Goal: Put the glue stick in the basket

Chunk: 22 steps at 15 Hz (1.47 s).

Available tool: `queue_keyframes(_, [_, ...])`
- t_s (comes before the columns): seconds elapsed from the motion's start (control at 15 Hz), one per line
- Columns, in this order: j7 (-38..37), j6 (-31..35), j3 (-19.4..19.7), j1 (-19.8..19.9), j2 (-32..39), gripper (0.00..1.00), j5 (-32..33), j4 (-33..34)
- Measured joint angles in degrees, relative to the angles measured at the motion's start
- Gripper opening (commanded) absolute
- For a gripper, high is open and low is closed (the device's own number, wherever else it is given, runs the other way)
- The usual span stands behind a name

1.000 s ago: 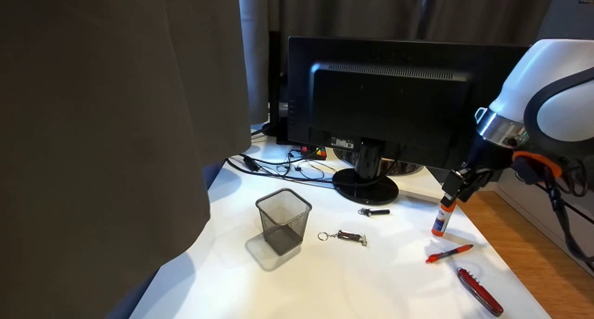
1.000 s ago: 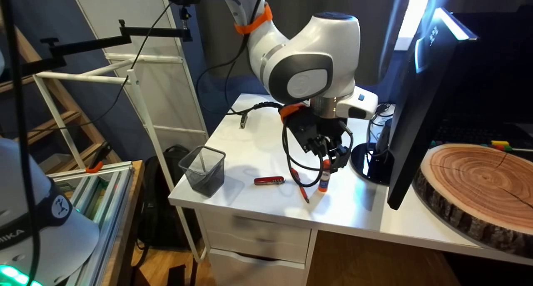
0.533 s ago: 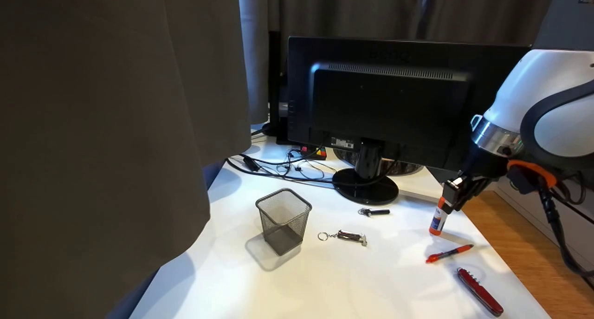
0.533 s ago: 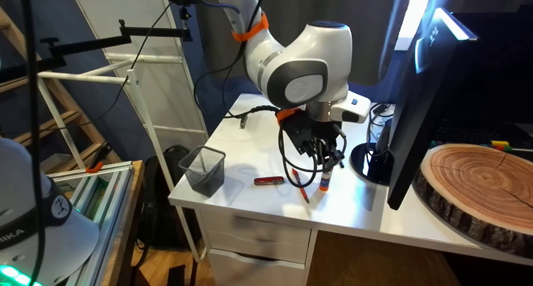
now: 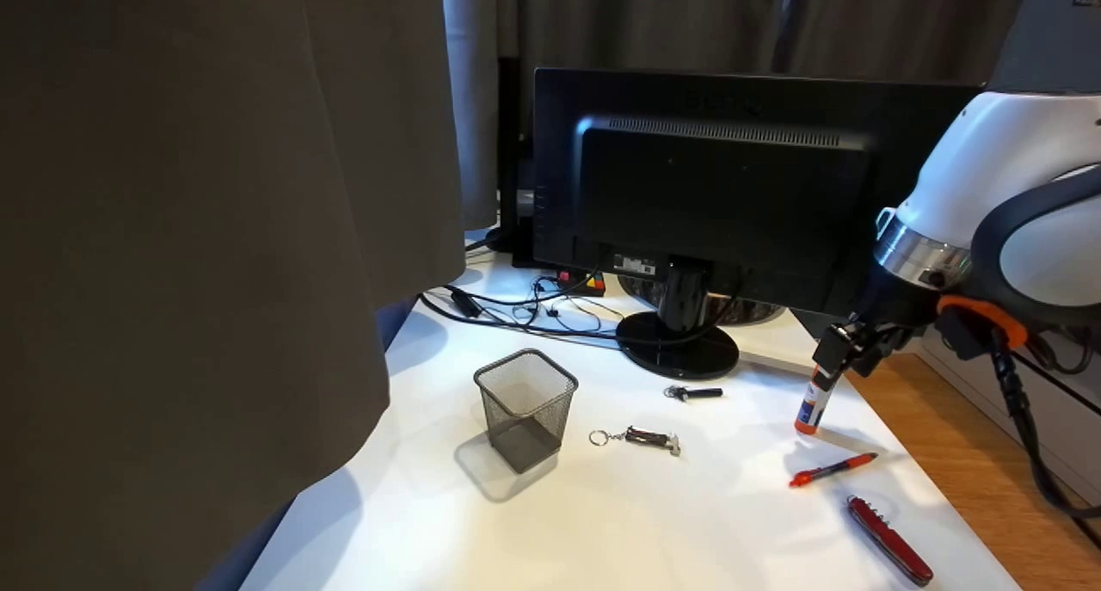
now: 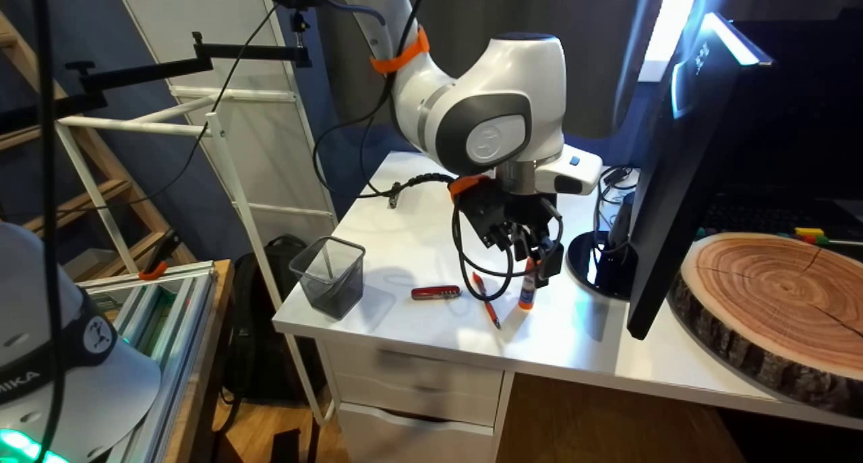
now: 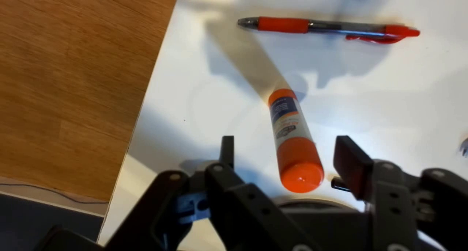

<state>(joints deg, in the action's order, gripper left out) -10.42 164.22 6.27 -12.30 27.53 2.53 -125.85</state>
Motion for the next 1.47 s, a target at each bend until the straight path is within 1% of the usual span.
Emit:
queue_keyframes(0.07, [-0.50,0.19,-0.01,-0.18,0.03,0.33,0.00,0.00])
queue_keyframes(0.2, [-1.70,1.31,0.05,-0.61,0.29,0.18,0.00,0.01])
queue_keyframes(0.33, [-3.57,3.75,1.45,-2.20,0.99,0.05,0.28,0.03])
queue_keyframes(0.4, [-4.63,5.04,2.76,-3.52,1.42,0.08,0.61,0.04])
queue_keyframes(0.53, [-6.27,6.86,5.41,-6.23,2.12,0.08,0.97,0.06])
queue_keyframes(0.6, [-6.40,7.06,6.02,-7.05,2.21,0.08,0.96,0.04])
queue_keyframes(0.67, [-6.18,7.15,5.56,-7.01,2.05,0.08,0.94,-0.01])
queue_keyframes(0.73, [-5.29,7.72,4.20,-6.23,1.48,0.08,0.83,-0.22])
queue_keyframes(0.8, [-3.33,9.20,1.68,-4.36,0.05,0.08,0.65,-1.03])
queue_keyframes(0.93, [1.48,12.66,-5.03,1.42,-5.21,0.08,-0.23,-4.42])
queue_keyframes(1.0, [4.89,13.96,-9.29,5.19,-8.26,0.30,-2.35,-6.36])
queue_keyframes(1.07, [6.23,13.64,-11.01,6.83,-10.43,0.30,-3.10,-7.41])
queue_keyframes(1.2, [6.11,13.14,-10.28,6.33,-10.60,0.30,-3.07,-7.49])
queue_keyframes(1.27, [6.09,13.19,-10.08,6.13,-9.86,0.08,-3.07,-7.35])
queue_keyframes(1.4, [5.79,13.34,-10.15,6.05,-8.42,0.08,-3.25,-7.18])
queue_keyframes(1.47, [5.60,13.48,-11.40,6.51,-7.88,0.08,-4.29,-7.22])
